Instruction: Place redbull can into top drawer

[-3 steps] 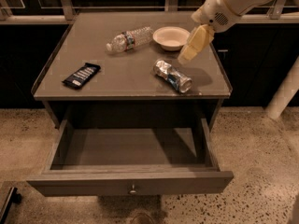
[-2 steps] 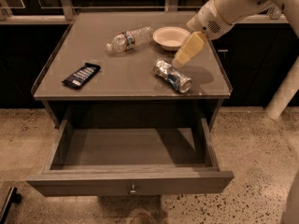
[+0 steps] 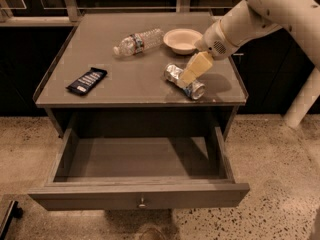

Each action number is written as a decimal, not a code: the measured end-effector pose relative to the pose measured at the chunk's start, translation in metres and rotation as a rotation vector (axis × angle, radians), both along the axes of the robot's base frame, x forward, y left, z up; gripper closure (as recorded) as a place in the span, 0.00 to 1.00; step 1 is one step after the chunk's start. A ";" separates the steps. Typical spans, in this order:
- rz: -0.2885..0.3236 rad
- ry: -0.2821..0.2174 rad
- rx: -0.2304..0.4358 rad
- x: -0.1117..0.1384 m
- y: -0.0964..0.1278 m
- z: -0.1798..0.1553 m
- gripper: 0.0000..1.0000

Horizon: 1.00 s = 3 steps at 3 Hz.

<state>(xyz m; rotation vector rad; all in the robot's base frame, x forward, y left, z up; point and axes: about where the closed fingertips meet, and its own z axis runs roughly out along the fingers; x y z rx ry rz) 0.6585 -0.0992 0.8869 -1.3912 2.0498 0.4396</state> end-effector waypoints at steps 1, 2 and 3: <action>-0.030 0.021 -0.008 -0.007 0.002 -0.016 0.00; -0.062 0.034 -0.024 -0.010 0.002 -0.030 0.00; -0.089 0.039 -0.030 -0.010 0.000 -0.043 0.00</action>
Offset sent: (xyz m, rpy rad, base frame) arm -0.0133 -0.0027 -0.0437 -0.0444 0.0434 -0.1084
